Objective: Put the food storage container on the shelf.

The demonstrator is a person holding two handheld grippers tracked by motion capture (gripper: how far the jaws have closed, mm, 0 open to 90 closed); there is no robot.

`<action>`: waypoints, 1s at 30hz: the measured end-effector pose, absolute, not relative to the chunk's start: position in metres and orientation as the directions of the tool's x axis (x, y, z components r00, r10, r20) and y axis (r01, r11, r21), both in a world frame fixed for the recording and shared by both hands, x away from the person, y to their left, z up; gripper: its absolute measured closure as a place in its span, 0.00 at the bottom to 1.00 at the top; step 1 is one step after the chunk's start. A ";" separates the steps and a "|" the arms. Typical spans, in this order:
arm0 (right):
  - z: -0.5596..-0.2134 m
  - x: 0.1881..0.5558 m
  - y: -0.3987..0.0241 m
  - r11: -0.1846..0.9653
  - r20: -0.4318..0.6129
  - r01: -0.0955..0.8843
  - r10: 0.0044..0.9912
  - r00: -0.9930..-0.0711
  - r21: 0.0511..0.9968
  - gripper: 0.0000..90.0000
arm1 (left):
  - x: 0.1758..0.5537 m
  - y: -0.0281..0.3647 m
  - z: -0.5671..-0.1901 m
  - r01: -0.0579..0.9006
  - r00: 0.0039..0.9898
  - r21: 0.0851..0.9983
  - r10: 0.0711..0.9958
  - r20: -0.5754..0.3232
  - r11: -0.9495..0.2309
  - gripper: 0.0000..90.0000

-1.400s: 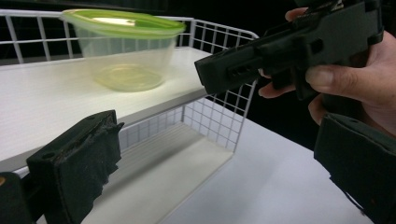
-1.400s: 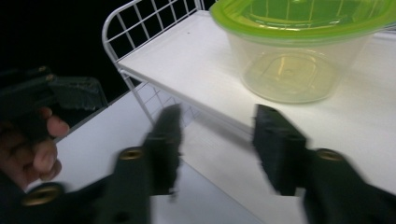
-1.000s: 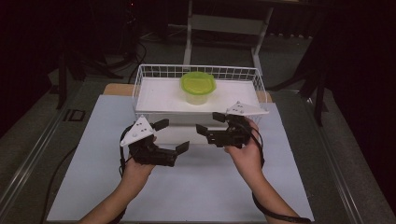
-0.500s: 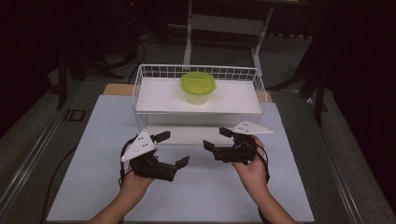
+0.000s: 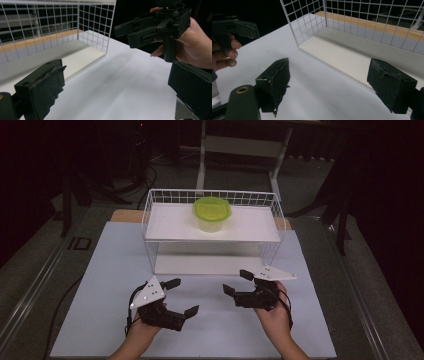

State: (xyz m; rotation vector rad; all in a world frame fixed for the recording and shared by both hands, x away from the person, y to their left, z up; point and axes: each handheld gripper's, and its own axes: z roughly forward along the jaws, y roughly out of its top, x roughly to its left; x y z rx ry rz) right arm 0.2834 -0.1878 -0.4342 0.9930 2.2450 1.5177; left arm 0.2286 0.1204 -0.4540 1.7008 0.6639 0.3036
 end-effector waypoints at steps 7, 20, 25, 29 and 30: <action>-0.453 0.272 -0.195 0.245 0.165 0.412 0.652 -0.740 0.877 0.20 | 0.222 0.122 -0.470 0.280 0.807 0.949 0.571 -0.151 -0.144 0.01; -0.468 0.249 -0.204 0.311 0.049 0.328 0.655 -0.754 0.892 0.19 | 0.216 0.122 -0.488 0.306 0.805 0.939 0.569 -0.168 -0.156 0.01; -0.474 0.245 -0.206 0.326 0.037 0.326 0.653 -0.756 0.887 0.19 | 0.214 0.122 -0.492 0.300 0.811 0.938 0.564 -0.156 -0.172 0.01; -0.475 0.246 -0.206 0.332 0.031 0.324 0.655 -0.755 0.886 0.19 | 0.214 0.125 -0.491 0.293 0.811 0.942 0.564 -0.155 -0.162 0.01; -0.474 0.246 -0.207 0.328 0.031 0.322 0.657 -0.753 0.888 0.18 | 0.213 0.126 -0.490 0.291 0.811 0.944 0.564 -0.157 -0.157 0.01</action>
